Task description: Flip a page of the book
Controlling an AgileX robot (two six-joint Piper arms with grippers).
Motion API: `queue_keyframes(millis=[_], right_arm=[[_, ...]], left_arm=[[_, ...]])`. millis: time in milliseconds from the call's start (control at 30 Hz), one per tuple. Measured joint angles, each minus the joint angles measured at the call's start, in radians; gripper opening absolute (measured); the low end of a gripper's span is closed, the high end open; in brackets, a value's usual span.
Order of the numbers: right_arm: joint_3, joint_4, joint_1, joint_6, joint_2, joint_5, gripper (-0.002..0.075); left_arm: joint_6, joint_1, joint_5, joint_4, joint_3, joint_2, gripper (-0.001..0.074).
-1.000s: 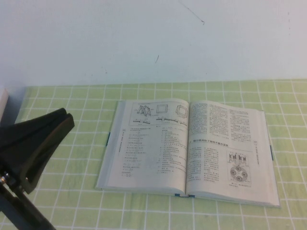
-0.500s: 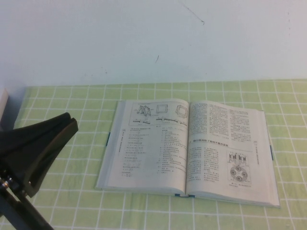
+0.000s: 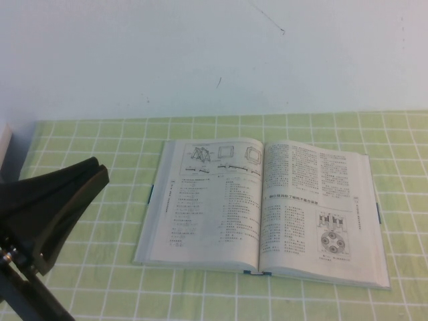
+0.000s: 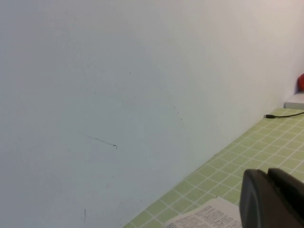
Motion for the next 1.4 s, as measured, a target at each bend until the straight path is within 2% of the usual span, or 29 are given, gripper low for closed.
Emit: queue_keyframes(millis=[267,367,433,533,667,767,867,1033,1133,1400], right_arm=[[0.000,0.000,0.000,0.000,0.000,0.000,-0.0003],[0.000,0.002,0.000,0.000,0.000,0.000,-0.0003],[0.000,0.002,0.000,0.000,0.000,0.000,-0.0003],[0.000,0.002,0.000,0.000,0.000,0.000,-0.0003],[0.000,0.002,0.000,0.000,0.000,0.000,-0.0003],[0.000,0.002,0.000,0.000,0.000,0.000,-0.0003],[0.000,0.004,0.000,0.000,0.000,0.000,-0.0003],[0.000,0.004,0.000,0.000,0.000,0.000,-0.0003],[0.000,0.004,0.000,0.000,0.000,0.000,-0.0003],[0.001,0.004,0.000,0.000,0.000,-0.001,-0.0003]], left_arm=[[0.000,0.000,0.005,0.000,0.000,0.000,-0.0004],[0.000,0.000,0.062,-0.011,0.000,0.000,-0.0004],[0.000,0.000,0.121,-0.059,0.000,-0.004,-0.0004],[0.004,0.007,0.310,-0.247,0.000,-0.021,-0.0004],[0.071,0.049,0.481,-0.382,0.000,-0.042,-0.0004],[0.187,0.119,0.519,-0.500,0.002,-0.065,-0.0004],[0.339,0.217,0.470,-0.631,0.038,-0.099,-0.0004],[0.550,0.406,0.216,-0.785,0.188,-0.171,-0.0004],[0.618,0.516,0.068,-0.851,0.304,-0.232,-0.0004],[0.678,0.642,0.141,-0.998,0.474,-0.435,-0.0004]])
